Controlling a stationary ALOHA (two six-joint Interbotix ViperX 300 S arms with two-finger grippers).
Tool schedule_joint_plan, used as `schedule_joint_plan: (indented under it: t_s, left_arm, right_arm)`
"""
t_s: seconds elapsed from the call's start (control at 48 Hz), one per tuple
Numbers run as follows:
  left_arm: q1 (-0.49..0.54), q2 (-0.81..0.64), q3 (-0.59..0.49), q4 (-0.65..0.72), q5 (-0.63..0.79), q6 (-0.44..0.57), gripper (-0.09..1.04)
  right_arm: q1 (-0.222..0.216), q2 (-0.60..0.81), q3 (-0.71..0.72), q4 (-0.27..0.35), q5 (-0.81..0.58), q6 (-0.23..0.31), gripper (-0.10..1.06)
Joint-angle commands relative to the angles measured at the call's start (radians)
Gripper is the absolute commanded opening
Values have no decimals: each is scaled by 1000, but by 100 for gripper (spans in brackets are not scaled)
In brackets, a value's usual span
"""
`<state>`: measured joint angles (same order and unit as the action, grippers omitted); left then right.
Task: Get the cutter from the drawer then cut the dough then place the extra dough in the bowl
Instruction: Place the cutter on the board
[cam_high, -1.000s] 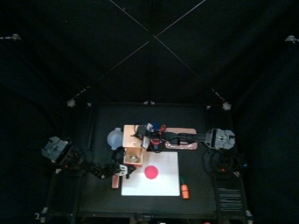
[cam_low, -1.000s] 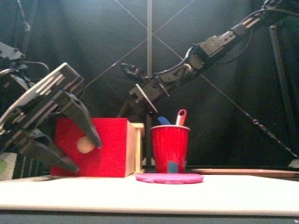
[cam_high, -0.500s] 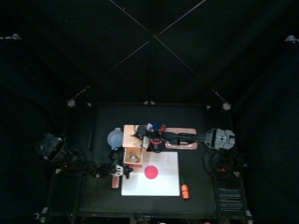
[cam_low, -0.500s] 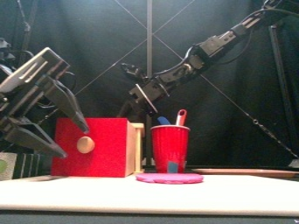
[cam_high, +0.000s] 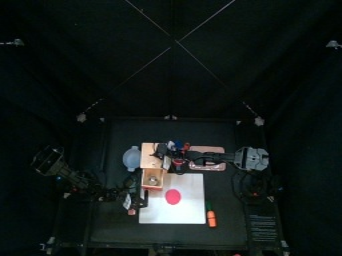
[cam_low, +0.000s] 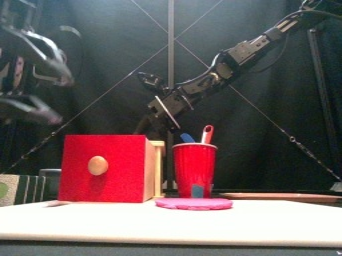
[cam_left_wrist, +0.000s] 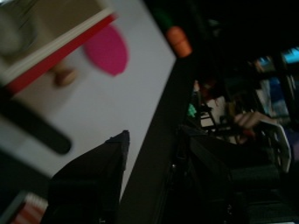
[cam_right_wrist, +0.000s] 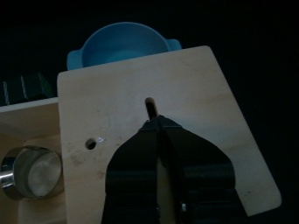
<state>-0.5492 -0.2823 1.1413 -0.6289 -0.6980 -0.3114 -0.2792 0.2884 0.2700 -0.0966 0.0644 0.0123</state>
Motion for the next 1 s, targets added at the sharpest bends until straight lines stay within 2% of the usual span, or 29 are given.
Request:
schedule_joint_plan:
  t_s: [0.021,0.312,0.417,0.521,0.708,0.875,1.0]
  left_arm:
    - [49,-20,11,114,-104,71,83]
    - [129,-98,84,252,-264,206,83]
    - [144,-149,109,267,-268,242,83]
    - [158,-206,149,267,-268,278,83]
    - [187,-270,190,244,-267,299,83]
    - [242,-285,212,244,-267,305,83]
    - [268,-285,239,259,-265,321,83]
  right_arm:
    - [25,-40,-26,3,29,2,2]
    - [115,-109,-63,17,137,2,4]
    - [149,-133,-63,38,149,2,16]
    - [166,-150,-57,54,156,3,35]
    - [169,-146,-55,100,169,3,63]
    - [173,-124,-60,118,173,2,69]
    - [195,-101,-72,114,183,3,72]
